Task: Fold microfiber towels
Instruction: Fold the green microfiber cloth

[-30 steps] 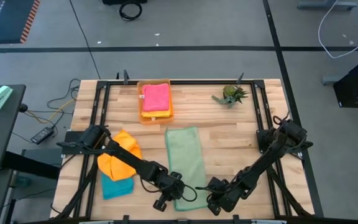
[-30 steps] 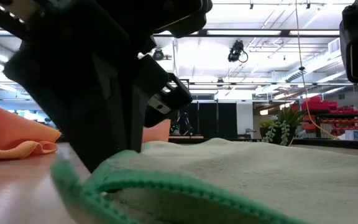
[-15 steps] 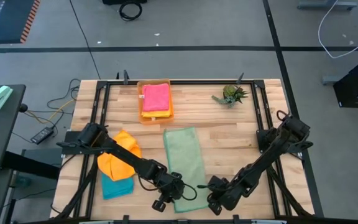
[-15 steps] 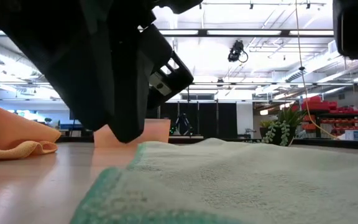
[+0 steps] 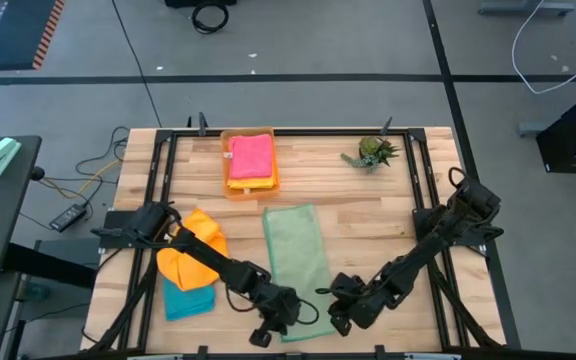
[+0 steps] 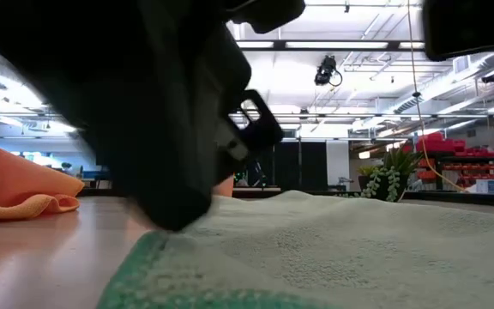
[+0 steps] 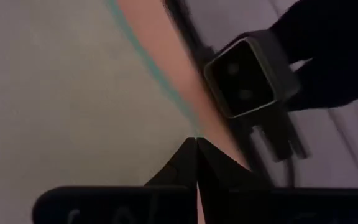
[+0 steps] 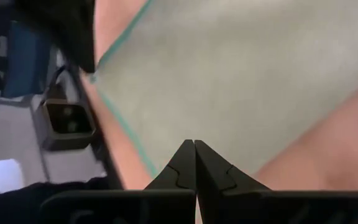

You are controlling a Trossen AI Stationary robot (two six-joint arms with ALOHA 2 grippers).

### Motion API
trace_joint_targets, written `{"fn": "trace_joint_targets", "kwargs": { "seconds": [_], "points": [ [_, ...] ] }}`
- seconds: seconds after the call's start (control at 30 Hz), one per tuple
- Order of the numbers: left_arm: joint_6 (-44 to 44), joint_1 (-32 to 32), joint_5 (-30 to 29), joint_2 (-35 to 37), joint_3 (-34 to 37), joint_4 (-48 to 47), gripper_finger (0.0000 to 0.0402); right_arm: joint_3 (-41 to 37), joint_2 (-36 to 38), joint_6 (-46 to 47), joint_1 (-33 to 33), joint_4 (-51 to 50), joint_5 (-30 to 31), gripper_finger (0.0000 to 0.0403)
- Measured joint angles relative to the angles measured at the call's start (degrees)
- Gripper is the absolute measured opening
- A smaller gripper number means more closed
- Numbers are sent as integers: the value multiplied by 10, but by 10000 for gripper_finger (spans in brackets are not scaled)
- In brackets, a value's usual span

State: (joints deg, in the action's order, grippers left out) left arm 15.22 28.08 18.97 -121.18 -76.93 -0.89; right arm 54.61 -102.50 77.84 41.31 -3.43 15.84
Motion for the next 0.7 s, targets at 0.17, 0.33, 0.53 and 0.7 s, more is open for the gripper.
{"fn": "trace_joint_targets", "kwargs": {
  "seconds": [0.17,0.33,0.53,0.7],
  "points": [
    [42,-2,20,-17,0,9,11,0,0,-85,-66,-17,-2,2],
    [69,7,24,-17,-1,16,9,-9,0,-152,-133,-30,-47,2],
    [82,15,49,-11,-1,-6,6,-57,1,-162,-163,-16,-80,2],
    [33,11,-52,51,-1,-128,4,-80,4,-188,-158,34,-85,2]
  ]
}}
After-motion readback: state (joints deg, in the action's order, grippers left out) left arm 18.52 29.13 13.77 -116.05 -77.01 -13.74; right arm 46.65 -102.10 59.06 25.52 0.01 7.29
